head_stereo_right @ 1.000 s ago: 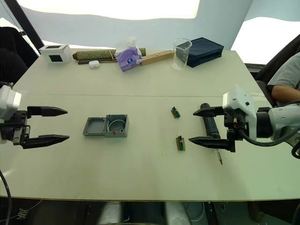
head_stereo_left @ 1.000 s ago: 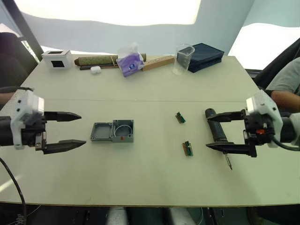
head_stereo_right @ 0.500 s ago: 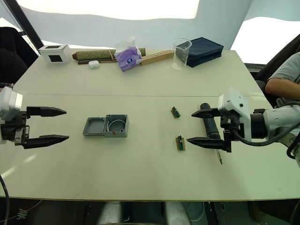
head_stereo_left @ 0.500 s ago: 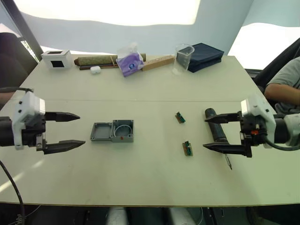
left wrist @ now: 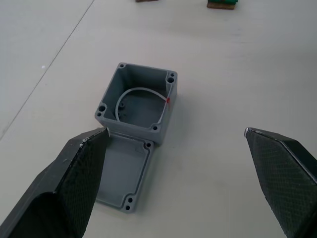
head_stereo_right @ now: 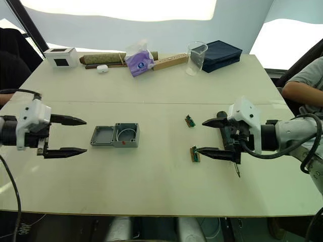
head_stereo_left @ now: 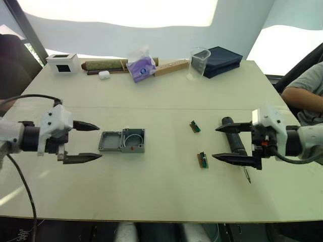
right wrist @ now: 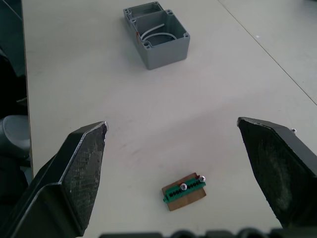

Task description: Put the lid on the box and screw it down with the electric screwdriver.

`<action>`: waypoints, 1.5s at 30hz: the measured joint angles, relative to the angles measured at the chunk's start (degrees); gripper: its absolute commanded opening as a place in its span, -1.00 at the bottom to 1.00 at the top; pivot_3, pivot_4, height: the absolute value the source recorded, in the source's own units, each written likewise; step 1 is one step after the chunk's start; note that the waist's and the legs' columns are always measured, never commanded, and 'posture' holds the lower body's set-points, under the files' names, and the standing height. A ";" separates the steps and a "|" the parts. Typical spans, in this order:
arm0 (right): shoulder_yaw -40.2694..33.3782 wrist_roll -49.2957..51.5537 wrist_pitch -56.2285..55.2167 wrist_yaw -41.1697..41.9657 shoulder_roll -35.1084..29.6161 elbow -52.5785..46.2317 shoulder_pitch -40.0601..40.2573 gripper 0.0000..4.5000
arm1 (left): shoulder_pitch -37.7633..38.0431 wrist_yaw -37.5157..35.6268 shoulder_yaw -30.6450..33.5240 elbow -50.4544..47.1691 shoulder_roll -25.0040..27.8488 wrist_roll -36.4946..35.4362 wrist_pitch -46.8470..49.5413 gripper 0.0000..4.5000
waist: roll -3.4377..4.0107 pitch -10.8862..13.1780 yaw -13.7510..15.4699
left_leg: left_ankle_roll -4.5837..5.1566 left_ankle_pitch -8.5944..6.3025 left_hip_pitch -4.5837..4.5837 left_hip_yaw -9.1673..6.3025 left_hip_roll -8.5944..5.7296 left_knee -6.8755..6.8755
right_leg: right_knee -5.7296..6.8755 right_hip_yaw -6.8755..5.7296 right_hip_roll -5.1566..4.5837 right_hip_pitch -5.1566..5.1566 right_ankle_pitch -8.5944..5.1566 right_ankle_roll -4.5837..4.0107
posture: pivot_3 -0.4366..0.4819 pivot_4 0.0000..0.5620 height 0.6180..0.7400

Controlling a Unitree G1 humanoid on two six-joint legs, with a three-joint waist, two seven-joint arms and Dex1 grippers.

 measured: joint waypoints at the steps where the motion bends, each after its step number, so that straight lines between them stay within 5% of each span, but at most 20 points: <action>1: 0.24 -0.03 -0.03 -0.28 0.41 -0.16 -0.03 0.94 | -1.01 -0.24 -1.72 0.53 -0.57 1.03 -0.76 1.00 | 0.00 0.00 0.00 | 0.00 0.00 0.00 0.00 0.00 0.00 | 0.00 0.00 0.00 0.00 0.00 0.00 | -0.05 -0.47 1.00; 9: 1.87 -0.48 -0.06 -4.70 3.48 -2.96 -0.17 0.94 | -13.39 -1.33 -18.93 10.50 -11.44 13.48 -10.31 1.00 | 0.00 -0.01 0.24 | 0.01 0.00 -0.07 -0.02 0.00 0.09 | 0.08 0.06 0.08 -0.03 0.02 0.04 | -0.05 -0.47 1.00; 17: 0.11 0.34 0.57 -8.92 5.07 -6.69 4.04 0.94 | -18.48 -1.72 -24.36 22.75 -17.81 21.64 -19.19 1.00 | 0.00 -0.01 0.11 | 0.06 -0.03 -0.08 -0.04 0.01 0.18 | 0.20 0.09 0.09 -0.07 0.02 0.05 | -0.05 -0.47 1.00; 20: -1.02 0.65 0.71 -9.88 5.07 -7.59 4.98 1.00 | -18.72 -1.84 -25.40 25.58 -19.42 23.10 -21.38 0.67 | 0.00 -0.01 0.04 | 0.06 -0.03 -0.08 -0.05 0.01 0.20 | 0.21 0.09 0.09 -0.06 0.03 0.05 | -0.05 -0.47 1.00; 28: -2.22 1.23 1.07 -11.33 5.07 -8.29 5.85 1.00 | -20.22 -3.36 -26.19 29.24 -20.88 24.42 -25.55 -0.77 | 0.00 -0.02 0.02 | 0.06 -0.03 -0.08 -0.06 0.01 0.20 | 0.25 0.09 0.10 -0.06 0.02 0.06 | -0.05 -0.47 1.00; 30: -2.24 1.35 1.08 -11.51 5.07 -8.41 5.85 1.00 | -20.67 -4.07 -26.51 29.75 -21.99 24.84 -26.46 -0.98 | -0.01 -0.02 0.10 | 0.06 -0.03 -0.08 -0.06 0.01 0.22 | 0.25 0.09 0.10 -0.05 0.02 0.06 | -0.05 -0.47 1.00; 37: -2.25 1.62 1.08 -11.88 5.05 -8.52 5.84 1.00 | -23.85 -8.21 -28.76 31.99 -24.61 25.61 -29.80 -0.98 | 0.00 -0.02 0.35 | 0.07 -0.03 -0.08 -0.06 0.01 0.24 | 0.25 0.09 0.10 -0.03 0.02 0.06 | -0.05 -0.47 1.00; 45: -2.39 1.78 1.21 -12.51 4.97 -8.90 5.73 1.00 | -33.86 -15.37 -36.50 38.40 -33.48 26.09 -37.03 -0.98 | -0.01 -0.02 1.57 | 0.12 -0.06 -0.17 -0.10 0.00 0.33 | 0.25 0.09 0.13 -0.08 0.03 0.06 | -0.05 -0.47 1.00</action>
